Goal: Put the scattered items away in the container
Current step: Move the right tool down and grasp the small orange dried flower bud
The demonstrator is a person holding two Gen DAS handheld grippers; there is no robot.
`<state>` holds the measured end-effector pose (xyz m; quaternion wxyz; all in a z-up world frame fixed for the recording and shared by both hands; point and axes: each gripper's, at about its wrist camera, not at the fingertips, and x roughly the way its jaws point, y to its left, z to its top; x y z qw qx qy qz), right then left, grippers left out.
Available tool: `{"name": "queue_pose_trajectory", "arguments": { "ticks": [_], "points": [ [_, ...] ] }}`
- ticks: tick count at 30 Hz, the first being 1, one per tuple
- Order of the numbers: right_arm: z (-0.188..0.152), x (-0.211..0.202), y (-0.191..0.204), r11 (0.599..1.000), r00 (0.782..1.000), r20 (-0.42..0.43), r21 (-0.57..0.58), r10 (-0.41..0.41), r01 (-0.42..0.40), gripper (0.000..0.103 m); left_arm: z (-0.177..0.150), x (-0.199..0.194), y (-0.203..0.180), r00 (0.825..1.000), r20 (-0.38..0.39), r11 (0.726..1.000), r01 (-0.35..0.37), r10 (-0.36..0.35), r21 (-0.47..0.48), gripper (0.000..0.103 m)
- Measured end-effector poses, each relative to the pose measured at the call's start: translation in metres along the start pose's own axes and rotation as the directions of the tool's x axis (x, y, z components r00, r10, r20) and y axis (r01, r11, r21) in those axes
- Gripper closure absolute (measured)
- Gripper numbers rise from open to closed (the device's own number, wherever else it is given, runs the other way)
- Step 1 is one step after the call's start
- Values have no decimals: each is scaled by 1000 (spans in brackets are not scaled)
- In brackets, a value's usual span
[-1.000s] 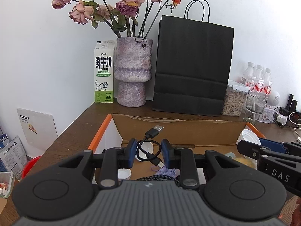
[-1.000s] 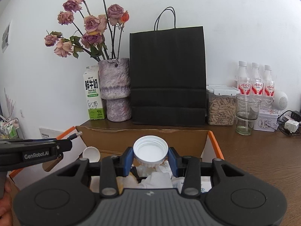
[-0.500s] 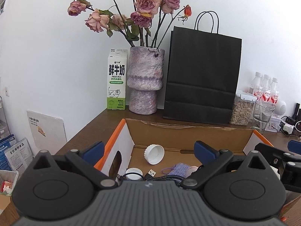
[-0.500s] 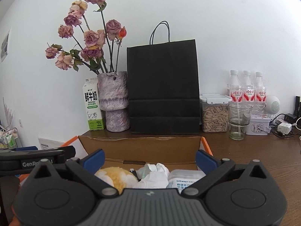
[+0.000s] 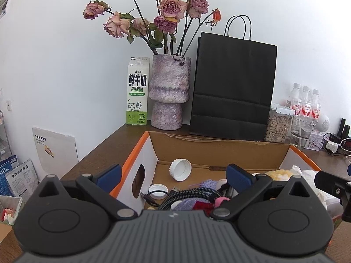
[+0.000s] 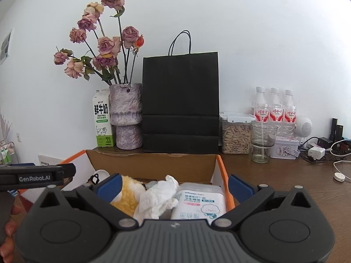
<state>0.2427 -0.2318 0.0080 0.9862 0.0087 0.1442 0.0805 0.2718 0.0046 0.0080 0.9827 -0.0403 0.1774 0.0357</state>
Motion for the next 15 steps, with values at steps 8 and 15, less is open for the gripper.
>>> {"name": "queue_pose_trajectory", "arguments": {
  "ticks": [8,15],
  "points": [
    [-22,-40,-20,999,999,-35,-27,-37,36,0,-21,-41,-5,1000,1,997,20,-20,71,0],
    [-46,-47,-30,995,984,-160,-72,-79,68,0,-35,-52,-3,999,-28,997,35,-33,72,0]
  ]
}}
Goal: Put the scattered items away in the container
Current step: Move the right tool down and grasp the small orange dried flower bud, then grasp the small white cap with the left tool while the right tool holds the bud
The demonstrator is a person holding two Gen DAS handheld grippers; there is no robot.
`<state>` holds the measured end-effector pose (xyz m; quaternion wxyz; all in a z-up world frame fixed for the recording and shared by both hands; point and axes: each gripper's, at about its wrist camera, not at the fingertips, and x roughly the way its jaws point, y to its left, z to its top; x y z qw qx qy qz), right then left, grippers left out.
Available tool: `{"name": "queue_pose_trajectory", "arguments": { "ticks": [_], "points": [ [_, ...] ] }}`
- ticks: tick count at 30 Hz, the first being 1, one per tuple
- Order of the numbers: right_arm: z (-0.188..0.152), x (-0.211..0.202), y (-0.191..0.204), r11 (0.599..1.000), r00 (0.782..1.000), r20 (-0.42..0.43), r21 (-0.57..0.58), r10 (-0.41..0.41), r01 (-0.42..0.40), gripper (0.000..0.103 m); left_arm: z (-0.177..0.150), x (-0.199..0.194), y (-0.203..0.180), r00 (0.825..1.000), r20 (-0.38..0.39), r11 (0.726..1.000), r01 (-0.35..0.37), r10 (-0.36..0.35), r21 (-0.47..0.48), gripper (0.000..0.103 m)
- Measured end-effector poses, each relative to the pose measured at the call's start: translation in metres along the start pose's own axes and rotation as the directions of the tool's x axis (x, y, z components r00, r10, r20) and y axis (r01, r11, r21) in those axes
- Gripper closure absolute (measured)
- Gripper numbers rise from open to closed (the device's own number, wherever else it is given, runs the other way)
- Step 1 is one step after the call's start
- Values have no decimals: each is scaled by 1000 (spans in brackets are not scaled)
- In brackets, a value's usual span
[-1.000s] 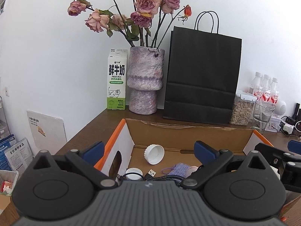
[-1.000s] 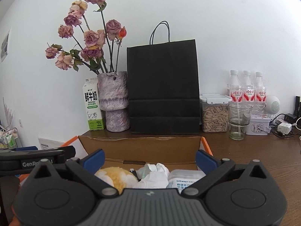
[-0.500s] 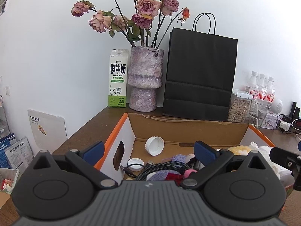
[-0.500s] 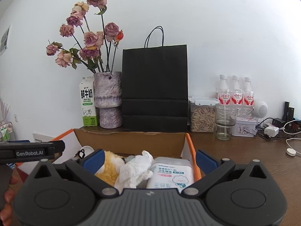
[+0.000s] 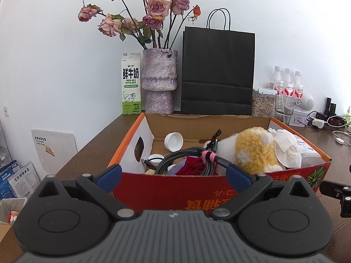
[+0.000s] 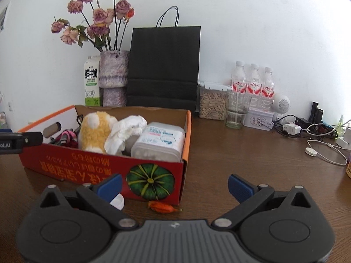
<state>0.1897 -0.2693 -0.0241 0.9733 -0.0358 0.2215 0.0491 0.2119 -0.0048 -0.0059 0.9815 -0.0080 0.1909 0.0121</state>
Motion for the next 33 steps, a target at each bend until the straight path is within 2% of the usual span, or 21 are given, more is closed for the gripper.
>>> {"name": "queue_pose_trajectory", "arguments": {
  "ticks": [8,13,17,19,20,22,24,26,33],
  "points": [
    [-10,17,4,1000,994,-112,-10,-11,10,4,-15,0,-3,998,-63,999,-5,7,35,0],
    [-8,26,3,1000,990,-143,18,-14,17,10,-21,3,-7,995,-99,998,10,-3,65,0],
    [-8,34,5,1000,985,-172,30,-5,10,21,-28,7,-18,990,-140,991,3,15,132,0],
    [-8,38,4,999,982,-190,41,7,0,22,-30,9,-21,988,-152,988,9,15,152,0],
    [-9,40,4,999,980,-198,46,12,-3,24,-30,10,-21,987,-159,988,10,14,154,0],
    [-9,41,1,998,978,-206,62,23,-10,35,-31,12,-20,984,-178,989,11,16,149,0],
    [-9,40,0,997,980,-198,70,29,-15,54,-31,15,-19,981,-192,990,10,17,141,0],
    [-9,38,2,998,981,-191,62,38,-26,64,-31,15,-19,981,-194,990,8,19,140,0],
    [-10,30,6,998,985,-164,44,55,-48,65,-31,16,-18,978,-206,990,8,21,138,0]
  ]
}}
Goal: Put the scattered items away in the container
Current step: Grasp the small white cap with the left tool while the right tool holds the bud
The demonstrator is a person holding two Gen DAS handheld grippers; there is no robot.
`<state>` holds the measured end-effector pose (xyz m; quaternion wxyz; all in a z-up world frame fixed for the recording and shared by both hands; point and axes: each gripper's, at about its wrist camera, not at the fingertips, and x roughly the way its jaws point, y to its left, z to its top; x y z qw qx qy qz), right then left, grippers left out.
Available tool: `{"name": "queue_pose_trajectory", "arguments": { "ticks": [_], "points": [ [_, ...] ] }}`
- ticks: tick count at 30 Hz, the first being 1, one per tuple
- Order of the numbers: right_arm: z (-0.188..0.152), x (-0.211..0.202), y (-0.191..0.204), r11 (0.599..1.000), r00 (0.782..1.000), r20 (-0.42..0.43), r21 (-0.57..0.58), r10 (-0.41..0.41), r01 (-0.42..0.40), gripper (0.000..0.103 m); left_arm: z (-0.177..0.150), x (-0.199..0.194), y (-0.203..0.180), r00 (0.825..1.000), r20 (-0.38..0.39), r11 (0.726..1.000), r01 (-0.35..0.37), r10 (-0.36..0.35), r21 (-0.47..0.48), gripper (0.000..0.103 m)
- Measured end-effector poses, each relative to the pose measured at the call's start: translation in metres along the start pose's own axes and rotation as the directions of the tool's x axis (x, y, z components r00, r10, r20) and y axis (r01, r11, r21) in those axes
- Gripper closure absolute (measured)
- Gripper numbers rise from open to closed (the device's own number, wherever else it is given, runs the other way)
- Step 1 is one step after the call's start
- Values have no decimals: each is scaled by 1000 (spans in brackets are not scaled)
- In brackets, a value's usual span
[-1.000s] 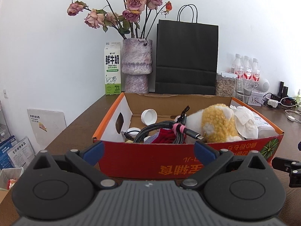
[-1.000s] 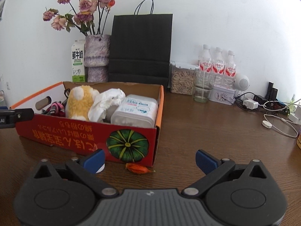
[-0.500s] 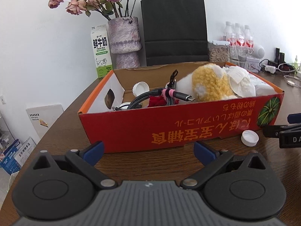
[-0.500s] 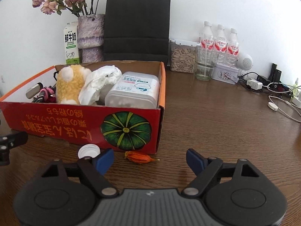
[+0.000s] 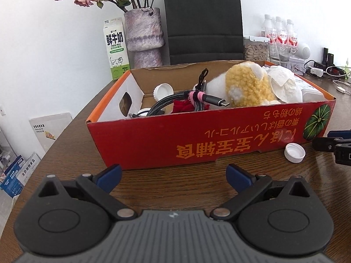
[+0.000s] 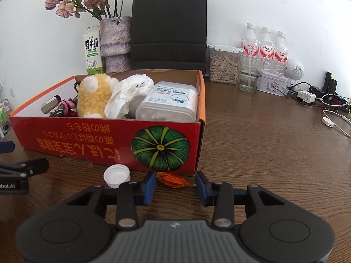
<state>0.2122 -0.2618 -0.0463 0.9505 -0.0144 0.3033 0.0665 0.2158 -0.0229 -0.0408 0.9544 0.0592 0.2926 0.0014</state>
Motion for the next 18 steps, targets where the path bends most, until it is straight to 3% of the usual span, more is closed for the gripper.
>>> {"name": "queue_pose_trajectory", "arguments": {
  "ticks": [6,18],
  "points": [
    [0,-6,-9,999,999,35,24,-22,21,65,1,-1,-10,999,2,999,44,-44,-12,0],
    [0,-11,-31,999,998,61,33,-1,-1,65,12,3,-86,988,-14,988,154,-154,4,0]
  ]
}}
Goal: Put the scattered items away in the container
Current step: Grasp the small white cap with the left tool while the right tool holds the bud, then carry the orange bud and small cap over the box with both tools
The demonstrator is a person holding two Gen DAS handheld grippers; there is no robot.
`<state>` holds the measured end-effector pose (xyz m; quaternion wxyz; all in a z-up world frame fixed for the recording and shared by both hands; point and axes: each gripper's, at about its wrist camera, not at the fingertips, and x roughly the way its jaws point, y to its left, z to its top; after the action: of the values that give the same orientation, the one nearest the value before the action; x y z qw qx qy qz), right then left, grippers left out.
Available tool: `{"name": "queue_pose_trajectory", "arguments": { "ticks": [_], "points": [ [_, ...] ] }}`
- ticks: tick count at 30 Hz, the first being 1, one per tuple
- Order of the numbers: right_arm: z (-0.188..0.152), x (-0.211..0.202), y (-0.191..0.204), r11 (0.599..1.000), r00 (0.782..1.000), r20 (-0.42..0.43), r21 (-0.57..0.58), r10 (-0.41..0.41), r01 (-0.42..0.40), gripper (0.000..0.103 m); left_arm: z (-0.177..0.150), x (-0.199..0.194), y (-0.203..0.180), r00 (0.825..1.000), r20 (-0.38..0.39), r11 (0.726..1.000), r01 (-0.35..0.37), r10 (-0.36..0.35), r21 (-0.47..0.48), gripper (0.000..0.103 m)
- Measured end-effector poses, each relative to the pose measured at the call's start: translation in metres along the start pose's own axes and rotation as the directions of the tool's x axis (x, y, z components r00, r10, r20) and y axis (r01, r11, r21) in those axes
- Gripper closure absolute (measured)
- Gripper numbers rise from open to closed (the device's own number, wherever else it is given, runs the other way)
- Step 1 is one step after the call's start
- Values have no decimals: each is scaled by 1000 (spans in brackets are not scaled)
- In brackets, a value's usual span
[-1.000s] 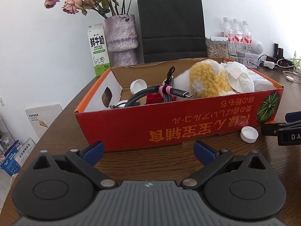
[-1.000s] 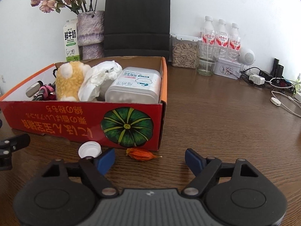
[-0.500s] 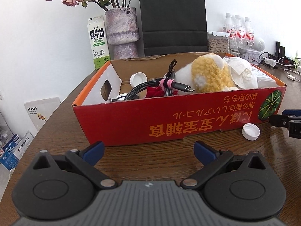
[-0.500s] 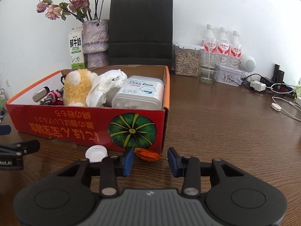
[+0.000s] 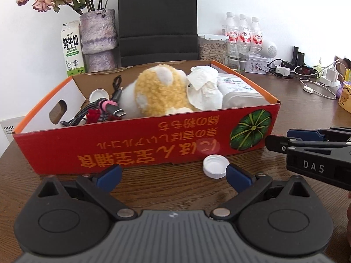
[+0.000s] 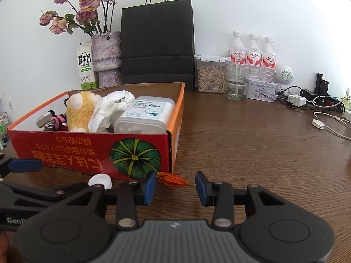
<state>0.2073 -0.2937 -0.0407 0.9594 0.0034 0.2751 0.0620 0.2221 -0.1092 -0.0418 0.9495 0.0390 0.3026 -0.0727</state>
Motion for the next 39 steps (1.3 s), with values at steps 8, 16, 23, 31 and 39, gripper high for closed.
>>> {"name": "queue_pose_trajectory", "arguments": {
  "ticks": [8,16,23,31,39],
  "points": [
    [1,-4,-18,1000,1000,13,2,-12,12,65,7,19,-11,997,-80,997,-6,0,-72,12],
    [-1,-7,-17,1000,1000,25,-13,-1,2,64,10,19,-21,998,-67,996,1,-6,-89,30],
    [-2,-8,-15,1000,1000,30,-17,4,-4,65,7,13,-33,998,-46,999,-38,36,-39,74],
    [-2,-9,-14,1000,999,34,-19,1,-1,64,4,5,-18,999,-24,996,-30,28,-78,74],
    [-1,-9,-16,1000,999,41,-4,-4,4,65,-4,-22,1,997,43,995,-54,57,-79,74]
  ]
}}
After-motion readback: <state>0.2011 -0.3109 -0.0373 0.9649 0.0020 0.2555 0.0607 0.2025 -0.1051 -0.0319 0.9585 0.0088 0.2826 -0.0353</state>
